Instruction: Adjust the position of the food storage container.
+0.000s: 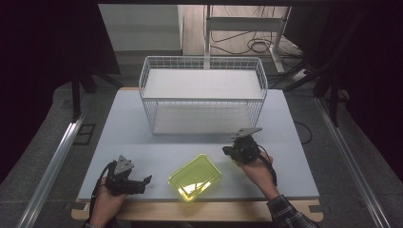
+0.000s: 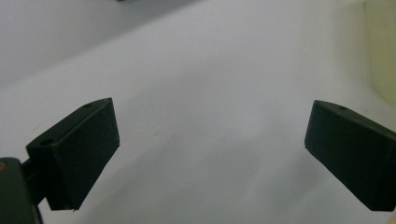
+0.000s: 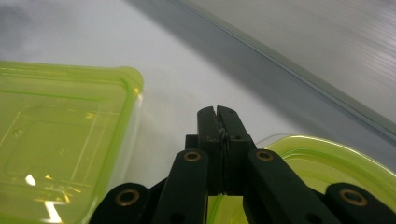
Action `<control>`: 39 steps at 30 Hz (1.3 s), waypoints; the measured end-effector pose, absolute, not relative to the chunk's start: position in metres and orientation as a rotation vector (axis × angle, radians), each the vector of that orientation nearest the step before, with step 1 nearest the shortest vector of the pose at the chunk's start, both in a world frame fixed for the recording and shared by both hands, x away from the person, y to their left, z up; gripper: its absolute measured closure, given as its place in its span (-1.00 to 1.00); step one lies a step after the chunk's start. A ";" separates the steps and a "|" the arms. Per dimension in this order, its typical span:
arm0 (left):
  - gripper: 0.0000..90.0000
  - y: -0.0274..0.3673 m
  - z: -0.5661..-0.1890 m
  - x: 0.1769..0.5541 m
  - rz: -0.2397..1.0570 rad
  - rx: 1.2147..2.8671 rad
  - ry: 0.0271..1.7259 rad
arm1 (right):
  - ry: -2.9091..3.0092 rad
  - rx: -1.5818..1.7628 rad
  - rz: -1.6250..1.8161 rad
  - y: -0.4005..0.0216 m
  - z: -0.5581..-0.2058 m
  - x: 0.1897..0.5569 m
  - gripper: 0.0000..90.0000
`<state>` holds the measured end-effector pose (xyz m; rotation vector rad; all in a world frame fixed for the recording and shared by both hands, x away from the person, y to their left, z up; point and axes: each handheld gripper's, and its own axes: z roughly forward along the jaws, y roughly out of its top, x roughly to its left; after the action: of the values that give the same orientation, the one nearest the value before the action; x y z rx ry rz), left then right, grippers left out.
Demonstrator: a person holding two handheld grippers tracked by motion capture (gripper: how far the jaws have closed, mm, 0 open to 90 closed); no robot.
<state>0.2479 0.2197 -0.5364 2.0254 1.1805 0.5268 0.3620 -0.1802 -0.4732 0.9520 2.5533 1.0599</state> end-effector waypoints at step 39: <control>-0.82 0.205 -0.530 0.241 0.357 2.027 1.146 | 2.351 1.239 1.028 -0.299 -0.475 0.330 0.92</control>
<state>0.2414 0.2048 -0.5303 2.0267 1.1461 0.3573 0.3301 -0.2989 -0.4745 1.2392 2.3509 1.0280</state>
